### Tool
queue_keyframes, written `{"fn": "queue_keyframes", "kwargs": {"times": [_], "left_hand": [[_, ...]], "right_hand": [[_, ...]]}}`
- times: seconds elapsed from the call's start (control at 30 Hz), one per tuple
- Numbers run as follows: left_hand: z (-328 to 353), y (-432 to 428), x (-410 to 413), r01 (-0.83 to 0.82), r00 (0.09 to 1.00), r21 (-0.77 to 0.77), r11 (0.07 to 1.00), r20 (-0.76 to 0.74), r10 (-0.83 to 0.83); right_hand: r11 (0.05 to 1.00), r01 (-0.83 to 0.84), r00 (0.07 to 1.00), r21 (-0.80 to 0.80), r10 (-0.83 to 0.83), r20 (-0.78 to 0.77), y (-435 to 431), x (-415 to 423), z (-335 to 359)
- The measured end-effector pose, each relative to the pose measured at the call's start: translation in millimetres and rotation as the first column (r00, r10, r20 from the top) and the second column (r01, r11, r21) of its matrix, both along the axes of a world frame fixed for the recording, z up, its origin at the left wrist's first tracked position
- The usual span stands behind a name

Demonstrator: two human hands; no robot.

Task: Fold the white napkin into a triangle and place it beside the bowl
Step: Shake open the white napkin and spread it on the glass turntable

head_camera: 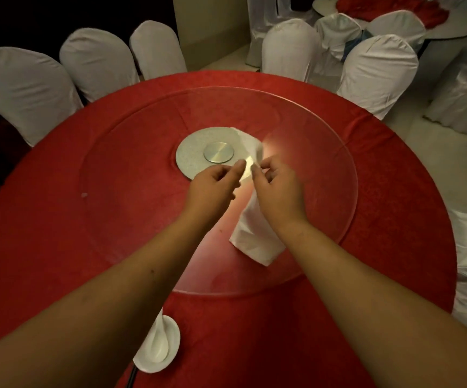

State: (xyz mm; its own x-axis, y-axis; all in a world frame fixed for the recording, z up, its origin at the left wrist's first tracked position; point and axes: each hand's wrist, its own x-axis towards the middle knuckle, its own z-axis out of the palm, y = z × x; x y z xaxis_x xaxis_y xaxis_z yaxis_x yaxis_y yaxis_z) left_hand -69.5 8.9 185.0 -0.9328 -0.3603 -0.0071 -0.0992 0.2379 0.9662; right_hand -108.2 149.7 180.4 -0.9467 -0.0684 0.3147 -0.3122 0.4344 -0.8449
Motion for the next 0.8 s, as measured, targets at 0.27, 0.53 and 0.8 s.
{"fn": "queue_keyframes", "kwargs": {"times": [0.27,0.53,0.8], "left_hand": [[-26,-10,6,0.083,0.986,0.271,0.959,0.118,-0.118],[-32,-18,8,0.179,0.96,0.292,0.94,0.157,-0.231],[-25,-27,-3,0.11,0.971,0.246,0.963,0.179,-0.157]], "right_hand": [[0.967,-0.252,0.957,-0.041,0.255,0.135,-14,24,-36],[0.977,-0.21,0.954,-0.03,0.211,0.211,-7,8,-51],[0.949,-0.308,0.89,0.06,0.266,0.371,4,5,-56]]}}
